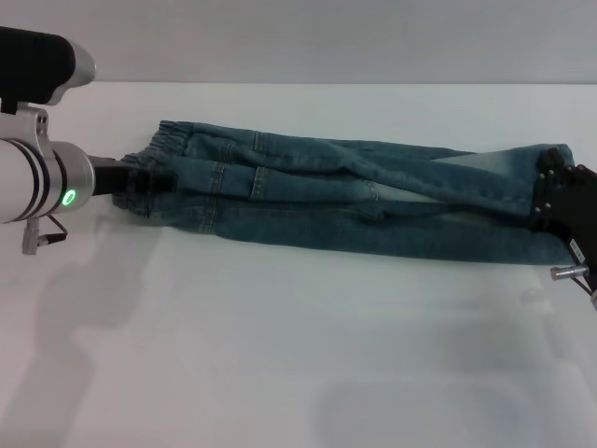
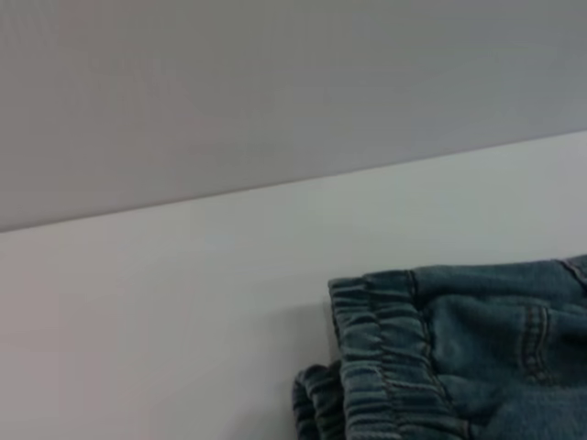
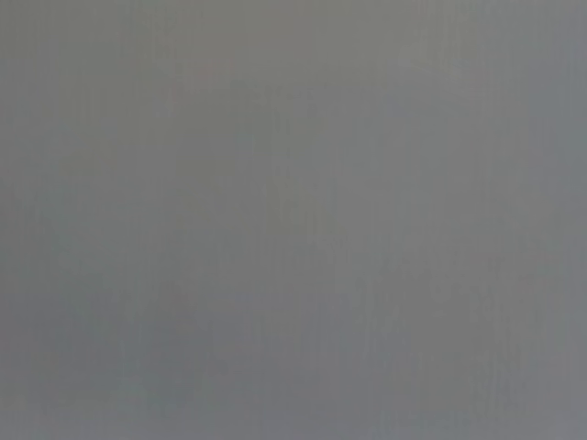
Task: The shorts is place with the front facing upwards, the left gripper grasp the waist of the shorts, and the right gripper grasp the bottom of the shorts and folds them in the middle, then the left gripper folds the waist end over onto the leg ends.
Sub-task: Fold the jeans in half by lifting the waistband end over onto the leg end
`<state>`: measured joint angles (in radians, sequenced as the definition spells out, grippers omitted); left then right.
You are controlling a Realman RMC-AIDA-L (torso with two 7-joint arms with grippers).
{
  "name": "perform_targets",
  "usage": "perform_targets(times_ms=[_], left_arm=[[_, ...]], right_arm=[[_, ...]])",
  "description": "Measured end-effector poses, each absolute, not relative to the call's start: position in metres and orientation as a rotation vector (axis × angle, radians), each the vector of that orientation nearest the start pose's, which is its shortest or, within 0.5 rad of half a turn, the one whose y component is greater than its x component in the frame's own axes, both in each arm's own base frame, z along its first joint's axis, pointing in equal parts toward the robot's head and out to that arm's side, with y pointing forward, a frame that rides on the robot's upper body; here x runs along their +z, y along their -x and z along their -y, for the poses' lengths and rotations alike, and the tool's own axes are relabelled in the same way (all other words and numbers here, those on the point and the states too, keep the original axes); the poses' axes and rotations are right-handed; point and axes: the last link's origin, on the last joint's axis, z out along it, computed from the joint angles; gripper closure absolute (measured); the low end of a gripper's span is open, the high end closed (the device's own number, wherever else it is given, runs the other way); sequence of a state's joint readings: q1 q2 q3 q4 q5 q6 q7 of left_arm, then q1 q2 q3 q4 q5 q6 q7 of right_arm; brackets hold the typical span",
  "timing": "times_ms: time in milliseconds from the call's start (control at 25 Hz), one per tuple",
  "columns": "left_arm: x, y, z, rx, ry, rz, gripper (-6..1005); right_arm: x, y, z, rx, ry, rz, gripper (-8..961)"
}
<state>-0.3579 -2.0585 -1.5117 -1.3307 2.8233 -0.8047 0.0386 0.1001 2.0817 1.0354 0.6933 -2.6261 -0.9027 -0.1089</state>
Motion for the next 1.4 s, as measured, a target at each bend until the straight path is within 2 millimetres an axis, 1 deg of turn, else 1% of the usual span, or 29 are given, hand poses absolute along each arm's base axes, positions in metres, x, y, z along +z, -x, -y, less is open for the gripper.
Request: perform_targets(times_ms=[200,480,640,880,1200,1360,1400], left_arm=[[0.0,0.236,-0.384,0.048,1.963,1.058,155],[-0.011,0.244,-0.381,0.049,1.976,1.141,158],[-0.007,0.244,-0.378,0.03,1.977,1.125,159],[0.002,0.24,-0.371,-0.029,1.959,1.094,375],[0.002,0.241,-0.369,-0.05,1.953,1.081,467],[0.013,0.233,-0.367,-0.115,1.933,1.046,495],[0.013,0.233,-0.367,-0.115,1.933,1.046,499]], right_arm=[[-0.043,-0.299,-0.289,0.632,1.676,-0.51,954],[-0.043,-0.297,-0.289,0.641,1.671,-0.511,953],[-0.042,-0.297,-0.287,0.642,1.667,-0.513,953],[-0.043,-0.297,-0.286,0.643,1.669,-0.515,953],[-0.043,-0.297,-0.286,0.645,1.67,-0.514,954],[-0.043,-0.297,-0.286,0.645,1.672,-0.519,954],[-0.043,-0.298,-0.287,0.647,1.673,-0.526,954]])
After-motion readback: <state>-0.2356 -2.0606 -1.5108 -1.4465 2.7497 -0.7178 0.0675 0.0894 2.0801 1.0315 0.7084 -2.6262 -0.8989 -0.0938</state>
